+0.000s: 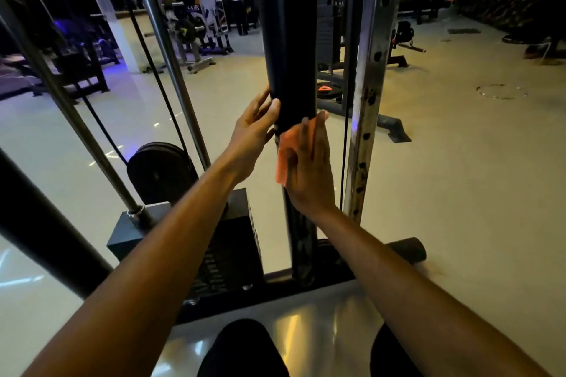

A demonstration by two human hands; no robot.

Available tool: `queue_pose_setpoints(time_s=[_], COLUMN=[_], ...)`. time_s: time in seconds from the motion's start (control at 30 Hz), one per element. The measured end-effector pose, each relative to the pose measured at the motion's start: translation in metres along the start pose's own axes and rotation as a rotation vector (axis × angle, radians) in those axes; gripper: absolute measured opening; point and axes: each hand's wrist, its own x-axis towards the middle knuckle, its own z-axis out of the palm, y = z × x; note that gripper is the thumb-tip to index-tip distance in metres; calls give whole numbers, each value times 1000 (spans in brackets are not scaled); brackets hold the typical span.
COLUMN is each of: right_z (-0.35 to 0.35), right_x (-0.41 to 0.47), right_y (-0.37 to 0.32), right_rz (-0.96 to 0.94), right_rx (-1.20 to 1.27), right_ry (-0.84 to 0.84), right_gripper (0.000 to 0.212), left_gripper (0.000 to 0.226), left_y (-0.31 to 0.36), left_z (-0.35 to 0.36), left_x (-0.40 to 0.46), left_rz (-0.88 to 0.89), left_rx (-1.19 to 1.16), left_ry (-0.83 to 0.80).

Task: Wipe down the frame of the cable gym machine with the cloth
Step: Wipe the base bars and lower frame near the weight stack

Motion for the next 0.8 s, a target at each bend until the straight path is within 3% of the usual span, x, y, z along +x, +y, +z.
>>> queue_pose_setpoints(time_s=[0.1,0.17,0.27,0.4,0.6,0.8], right_z=[-1,5,23,40,42,65], right_x=[35,31,-25,-92,-46,-147], right_y=[-12,-9,20,52,40,79], right_rz=[22,10,-46,-7,-50,16], right_rx=[89,50,-58,22,21,17], right_ry=[111,128,24,-76,70,-133], right_gripper=[85,89,99,90,93,95], left_gripper=[58,56,55,60,58,50], left_y=[-7,-13,-30,-63,-109,-125], left_z=[2,1,7,14,19,23], left_x=[3,3,0,-12,-18,-26], left_rz=[23,47,62,75,64,54], left_rx=[12,12,-5,-12,-9,-64], left_ry=[23,38,60,89,108,145])
